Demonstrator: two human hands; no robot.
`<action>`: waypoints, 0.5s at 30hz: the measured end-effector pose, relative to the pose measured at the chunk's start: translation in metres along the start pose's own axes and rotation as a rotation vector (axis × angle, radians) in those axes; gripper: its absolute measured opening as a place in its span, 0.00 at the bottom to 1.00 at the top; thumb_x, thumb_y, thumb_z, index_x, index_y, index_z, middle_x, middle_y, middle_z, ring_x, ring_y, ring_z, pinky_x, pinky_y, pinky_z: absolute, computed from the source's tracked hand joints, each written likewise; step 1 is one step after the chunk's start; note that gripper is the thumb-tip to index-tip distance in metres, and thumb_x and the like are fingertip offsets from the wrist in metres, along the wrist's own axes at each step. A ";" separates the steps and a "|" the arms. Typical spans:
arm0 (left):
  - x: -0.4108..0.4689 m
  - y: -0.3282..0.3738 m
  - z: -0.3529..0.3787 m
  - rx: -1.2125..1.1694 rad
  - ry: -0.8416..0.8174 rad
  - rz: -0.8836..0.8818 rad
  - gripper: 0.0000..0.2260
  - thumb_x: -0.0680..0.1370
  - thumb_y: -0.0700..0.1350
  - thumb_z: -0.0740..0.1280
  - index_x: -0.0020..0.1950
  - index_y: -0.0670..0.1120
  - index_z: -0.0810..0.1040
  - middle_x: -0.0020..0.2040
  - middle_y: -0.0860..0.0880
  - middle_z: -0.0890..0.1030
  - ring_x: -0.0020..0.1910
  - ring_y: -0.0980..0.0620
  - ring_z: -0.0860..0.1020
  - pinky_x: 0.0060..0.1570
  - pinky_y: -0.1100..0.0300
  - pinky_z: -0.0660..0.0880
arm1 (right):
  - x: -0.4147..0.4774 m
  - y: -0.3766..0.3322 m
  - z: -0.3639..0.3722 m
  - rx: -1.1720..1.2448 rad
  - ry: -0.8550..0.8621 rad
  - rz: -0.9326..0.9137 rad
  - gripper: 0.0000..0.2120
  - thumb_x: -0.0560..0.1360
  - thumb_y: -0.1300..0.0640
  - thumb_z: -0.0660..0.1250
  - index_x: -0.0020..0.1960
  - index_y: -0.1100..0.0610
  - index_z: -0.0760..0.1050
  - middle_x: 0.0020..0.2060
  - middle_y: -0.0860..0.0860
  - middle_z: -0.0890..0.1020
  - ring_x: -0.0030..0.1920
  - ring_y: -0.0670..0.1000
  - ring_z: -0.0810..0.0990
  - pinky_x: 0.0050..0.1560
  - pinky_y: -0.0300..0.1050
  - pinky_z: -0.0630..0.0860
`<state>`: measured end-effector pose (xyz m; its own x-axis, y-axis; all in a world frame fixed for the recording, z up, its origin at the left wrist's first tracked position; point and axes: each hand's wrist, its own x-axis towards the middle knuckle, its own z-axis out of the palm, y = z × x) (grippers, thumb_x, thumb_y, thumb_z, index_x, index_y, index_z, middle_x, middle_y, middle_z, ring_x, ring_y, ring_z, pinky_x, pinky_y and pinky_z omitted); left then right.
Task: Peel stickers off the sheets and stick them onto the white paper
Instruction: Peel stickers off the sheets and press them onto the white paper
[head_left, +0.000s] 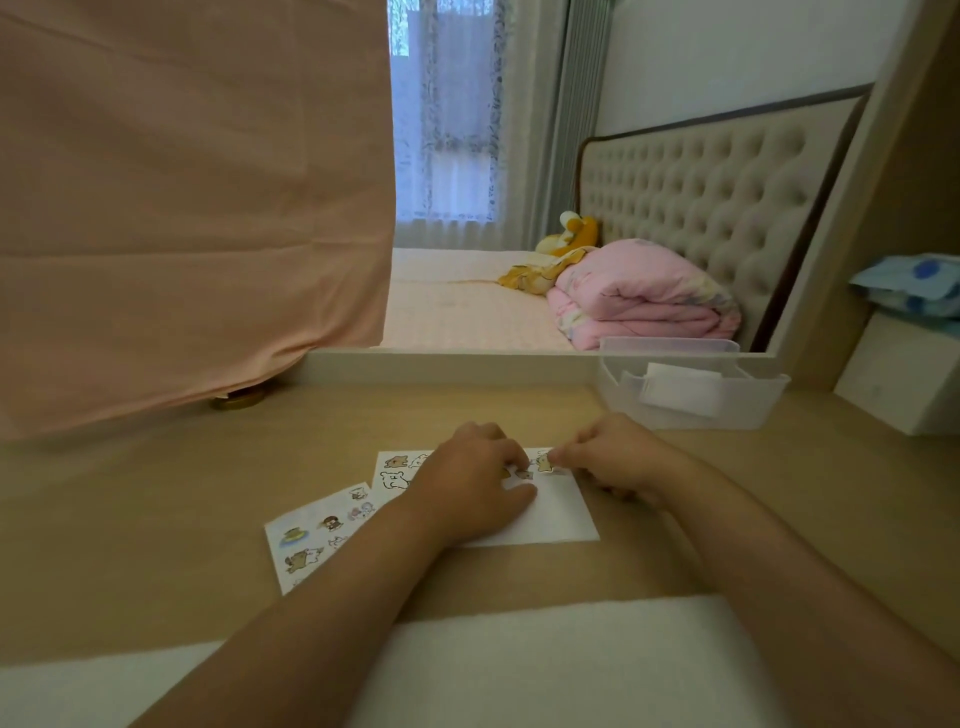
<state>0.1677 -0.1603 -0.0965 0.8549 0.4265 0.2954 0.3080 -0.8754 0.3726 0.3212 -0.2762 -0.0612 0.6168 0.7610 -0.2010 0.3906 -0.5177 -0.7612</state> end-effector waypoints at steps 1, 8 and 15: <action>-0.001 0.000 0.002 -0.002 0.002 -0.001 0.14 0.76 0.55 0.68 0.60 0.54 0.81 0.58 0.54 0.77 0.60 0.53 0.70 0.60 0.54 0.71 | 0.001 0.000 0.001 -0.007 0.007 -0.007 0.15 0.75 0.54 0.74 0.34 0.57 0.73 0.21 0.48 0.68 0.19 0.46 0.64 0.22 0.36 0.59; -0.002 -0.004 0.007 -0.031 0.027 0.001 0.14 0.77 0.55 0.68 0.61 0.54 0.81 0.58 0.55 0.77 0.60 0.53 0.69 0.62 0.53 0.70 | 0.002 0.001 0.008 -0.038 0.065 -0.059 0.15 0.73 0.57 0.76 0.29 0.54 0.78 0.27 0.49 0.77 0.29 0.47 0.74 0.31 0.37 0.68; -0.002 -0.005 0.010 -0.040 0.040 0.009 0.14 0.77 0.54 0.68 0.61 0.54 0.81 0.57 0.55 0.77 0.58 0.53 0.69 0.61 0.55 0.71 | 0.003 0.002 0.012 -0.072 0.086 -0.062 0.08 0.73 0.56 0.75 0.39 0.61 0.83 0.34 0.53 0.82 0.36 0.51 0.78 0.41 0.43 0.74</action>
<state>0.1685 -0.1594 -0.1081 0.8400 0.4282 0.3332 0.2828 -0.8697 0.4046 0.3155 -0.2701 -0.0709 0.6449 0.7578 -0.0991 0.4758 -0.4995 -0.7240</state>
